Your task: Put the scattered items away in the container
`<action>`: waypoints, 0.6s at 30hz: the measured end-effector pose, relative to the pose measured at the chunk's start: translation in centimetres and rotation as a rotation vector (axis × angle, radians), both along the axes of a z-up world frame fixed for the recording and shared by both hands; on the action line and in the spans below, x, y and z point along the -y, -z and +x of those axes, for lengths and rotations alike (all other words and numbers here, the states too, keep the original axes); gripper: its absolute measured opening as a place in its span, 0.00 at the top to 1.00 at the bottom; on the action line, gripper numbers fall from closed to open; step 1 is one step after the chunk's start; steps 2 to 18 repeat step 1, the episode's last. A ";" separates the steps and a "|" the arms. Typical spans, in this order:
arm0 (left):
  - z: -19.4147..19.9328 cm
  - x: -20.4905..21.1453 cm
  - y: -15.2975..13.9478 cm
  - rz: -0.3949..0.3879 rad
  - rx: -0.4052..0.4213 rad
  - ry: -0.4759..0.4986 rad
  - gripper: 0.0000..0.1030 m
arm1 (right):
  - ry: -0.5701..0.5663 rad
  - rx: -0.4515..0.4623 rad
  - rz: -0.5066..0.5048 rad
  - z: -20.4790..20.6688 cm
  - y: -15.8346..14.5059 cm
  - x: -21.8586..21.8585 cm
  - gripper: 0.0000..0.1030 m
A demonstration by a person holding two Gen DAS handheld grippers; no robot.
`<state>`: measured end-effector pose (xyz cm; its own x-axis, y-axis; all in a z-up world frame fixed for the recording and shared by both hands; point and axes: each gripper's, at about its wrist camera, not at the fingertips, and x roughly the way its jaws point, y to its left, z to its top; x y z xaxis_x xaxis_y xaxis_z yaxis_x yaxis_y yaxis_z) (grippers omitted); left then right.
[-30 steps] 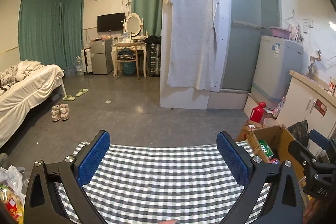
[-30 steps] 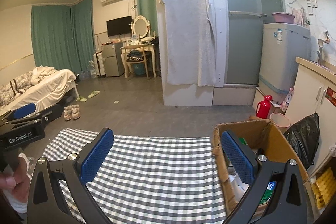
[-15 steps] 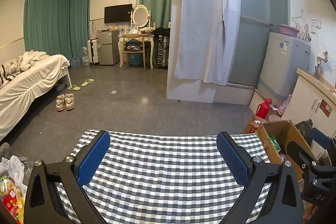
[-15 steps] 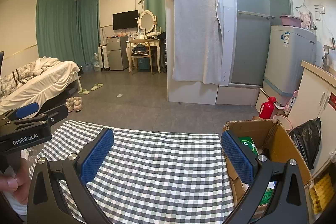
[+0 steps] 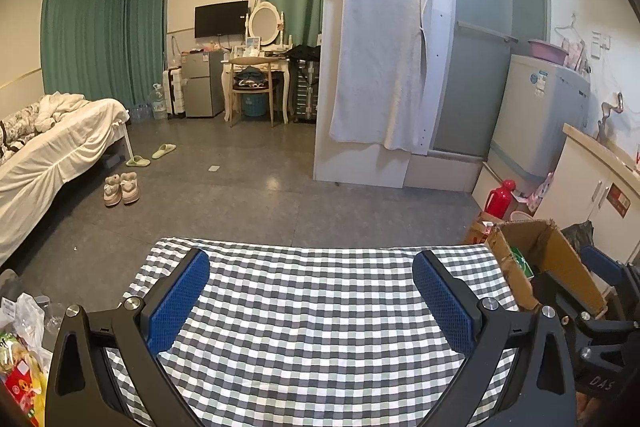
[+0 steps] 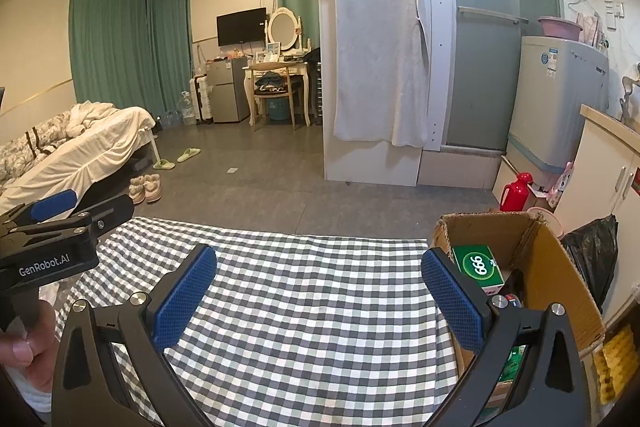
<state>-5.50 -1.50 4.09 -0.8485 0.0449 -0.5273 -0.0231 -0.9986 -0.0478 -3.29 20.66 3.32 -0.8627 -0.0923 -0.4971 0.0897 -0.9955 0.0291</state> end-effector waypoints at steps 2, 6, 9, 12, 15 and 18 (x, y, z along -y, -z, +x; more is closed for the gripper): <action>0.0 0.0 0.0 -0.002 0.002 0.000 0.00 | 0.000 0.000 0.000 0.0 0.0 0.0 0.00; 0.0 0.0 0.0 -0.002 0.002 0.000 0.00 | 0.000 0.000 0.000 0.0 0.0 0.0 0.00; 0.0 0.0 0.0 -0.002 0.002 0.000 0.00 | 0.000 0.000 0.000 0.0 0.0 0.0 0.00; 0.0 0.0 0.0 -0.002 0.002 0.000 0.00 | 0.000 0.000 0.000 0.0 0.0 0.0 0.00; 0.0 0.0 0.0 -0.002 0.002 0.000 0.00 | 0.000 0.000 0.000 0.0 0.0 0.0 0.00; 0.0 0.0 0.0 -0.002 0.002 0.000 0.00 | 0.000 0.000 0.000 0.0 0.0 0.0 0.00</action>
